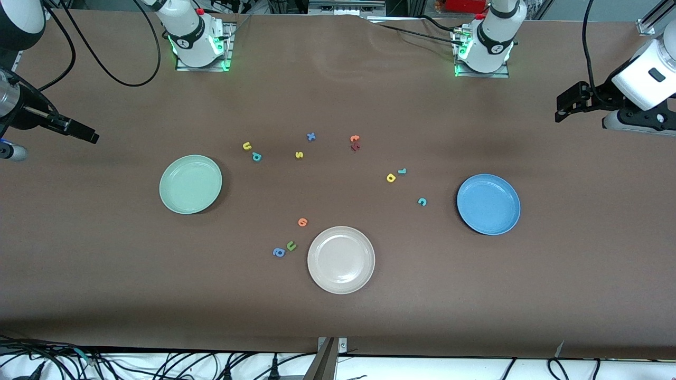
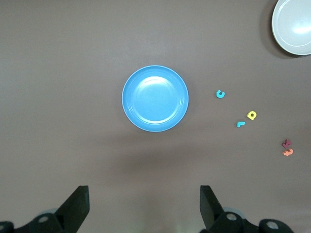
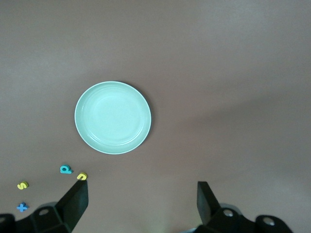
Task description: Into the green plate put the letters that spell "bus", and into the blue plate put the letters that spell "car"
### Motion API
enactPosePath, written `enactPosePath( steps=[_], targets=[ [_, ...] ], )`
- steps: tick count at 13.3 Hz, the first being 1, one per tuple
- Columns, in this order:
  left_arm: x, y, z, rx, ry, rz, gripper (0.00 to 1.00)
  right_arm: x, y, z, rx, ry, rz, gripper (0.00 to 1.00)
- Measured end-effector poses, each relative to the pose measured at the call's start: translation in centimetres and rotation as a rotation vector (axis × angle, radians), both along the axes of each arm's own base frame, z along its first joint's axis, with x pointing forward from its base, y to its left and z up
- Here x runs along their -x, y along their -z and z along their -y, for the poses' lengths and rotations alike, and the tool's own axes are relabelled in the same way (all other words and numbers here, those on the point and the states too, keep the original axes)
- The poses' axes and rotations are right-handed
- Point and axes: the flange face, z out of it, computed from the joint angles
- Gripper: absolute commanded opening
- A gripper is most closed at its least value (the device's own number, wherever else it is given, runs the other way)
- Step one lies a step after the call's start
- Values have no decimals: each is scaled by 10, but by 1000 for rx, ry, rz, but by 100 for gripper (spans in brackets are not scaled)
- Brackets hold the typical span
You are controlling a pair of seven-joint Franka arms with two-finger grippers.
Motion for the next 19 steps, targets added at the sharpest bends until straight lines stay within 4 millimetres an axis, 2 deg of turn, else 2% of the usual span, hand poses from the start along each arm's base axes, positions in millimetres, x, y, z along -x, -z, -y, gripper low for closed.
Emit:
enactPosePath(
  steps=[10, 12, 13, 15, 17, 19],
  targets=[
    [0, 0, 0, 0, 0, 0, 100, 3, 2, 0, -2, 1, -31, 99],
    [-2, 5, 3, 0, 7, -11, 100, 5, 4, -8, 1, 18, -45, 99],
    [-4, 11, 9, 0, 16, -22, 100, 4, 6, -20, 7, 41, -48, 99],
    [-10, 29, 38, -1, 73, -56, 100, 4, 13, -58, 24, 109, -60, 99],
    [-12, 56, 89, -6, 163, -104, 100, 7, 29, -100, 46, 152, -74, 99],
    [-17, 93, 134, 13, 227, -161, 100, 11, 53, -134, 60, 198, -62, 99]
  ],
)
